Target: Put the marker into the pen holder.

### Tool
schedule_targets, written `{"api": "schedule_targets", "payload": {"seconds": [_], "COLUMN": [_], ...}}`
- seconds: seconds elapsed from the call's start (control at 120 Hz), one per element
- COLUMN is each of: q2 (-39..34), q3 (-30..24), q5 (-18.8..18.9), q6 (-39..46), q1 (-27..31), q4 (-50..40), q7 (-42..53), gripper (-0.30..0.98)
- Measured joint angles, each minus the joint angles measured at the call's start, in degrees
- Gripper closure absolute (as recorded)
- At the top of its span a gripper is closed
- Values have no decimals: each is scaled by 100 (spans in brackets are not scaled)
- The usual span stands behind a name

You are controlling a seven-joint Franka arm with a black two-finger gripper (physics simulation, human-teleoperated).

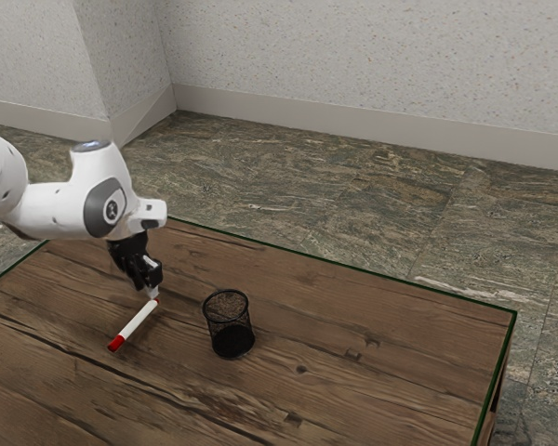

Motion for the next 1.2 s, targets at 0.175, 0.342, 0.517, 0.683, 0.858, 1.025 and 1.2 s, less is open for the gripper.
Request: {"api": "schedule_targets", "payload": {"seconds": [0.175,0.342,0.517,0.683,0.858,1.025,1.2], "q2": [119,224,287,156,-1124,-1757,-1158], "q3": [0,-8,-9,-7,-284,-1185,-1327], "q5": [-248,-307,-325,-253,-139,38,85], "q6": [174,246,279,290,-69,-449,-585], "q1": [12,46,58,44,-193,-387,-1239], "q4": [-119,-199,-208,-204,-154,288,711], "q7": [-266,-457,-607,-737,-686,-380,-76], "gripper": [46,46,60,72,76,76,75]}}
